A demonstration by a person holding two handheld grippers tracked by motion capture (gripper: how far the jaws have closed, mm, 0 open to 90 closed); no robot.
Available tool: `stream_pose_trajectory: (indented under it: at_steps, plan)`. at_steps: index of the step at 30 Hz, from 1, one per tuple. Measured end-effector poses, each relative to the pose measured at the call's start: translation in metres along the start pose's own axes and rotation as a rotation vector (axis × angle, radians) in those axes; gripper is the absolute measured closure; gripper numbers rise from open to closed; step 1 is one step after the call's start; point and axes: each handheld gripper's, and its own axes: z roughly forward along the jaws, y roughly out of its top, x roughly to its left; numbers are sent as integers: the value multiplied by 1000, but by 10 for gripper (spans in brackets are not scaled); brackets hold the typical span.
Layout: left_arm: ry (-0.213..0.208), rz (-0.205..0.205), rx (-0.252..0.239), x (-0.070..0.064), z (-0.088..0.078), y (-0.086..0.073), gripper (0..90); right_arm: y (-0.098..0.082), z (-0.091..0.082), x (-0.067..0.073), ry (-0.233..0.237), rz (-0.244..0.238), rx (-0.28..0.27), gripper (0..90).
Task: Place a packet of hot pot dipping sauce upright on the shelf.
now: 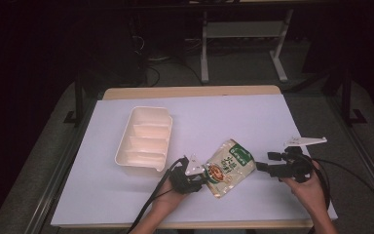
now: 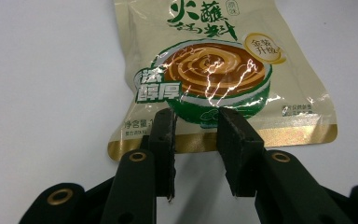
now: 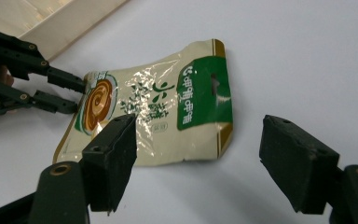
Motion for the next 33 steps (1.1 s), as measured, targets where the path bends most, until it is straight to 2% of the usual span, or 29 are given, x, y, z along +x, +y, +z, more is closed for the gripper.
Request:
stream_pose_trajectory:
  at_steps: [5, 8, 11, 12, 17, 18, 26, 30, 33]
  plan:
    - [0, -4, 2, 0, 0, 0, 676, 12, 10, -1, 2, -1, 21, 273]
    - [0, -3, 2, 0, 0, 0, 677, 23, 22, -4, 14, 11, 58, 293]
    - [1, 1, 2, 0, 0, 0, 680, 27, 29, -7, 12, 14, 81, 294]
    - [0, 0, 2, 0, 0, 0, 680, 30, 36, -10, 20, 23, 96, 306]
    - [-1, 0, 3, 0, 0, 0, 680, 37, 50, -16, 44, 38, 127, 339]
    - [-1, 0, 3, 0, 0, 0, 680, 38, 55, -19, 64, 54, 132, 352]
    - [0, -1, 6, 0, 0, 1, 681, 35, 70, -26, 89, 64, 202, 416]
    - [-1, -2, 5, 1, 0, 1, 681, 34, 72, -28, 102, 68, 217, 449]
    - [1, -1, 6, 0, 0, 1, 681, 33, 74, -28, 129, 68, 227, 485]
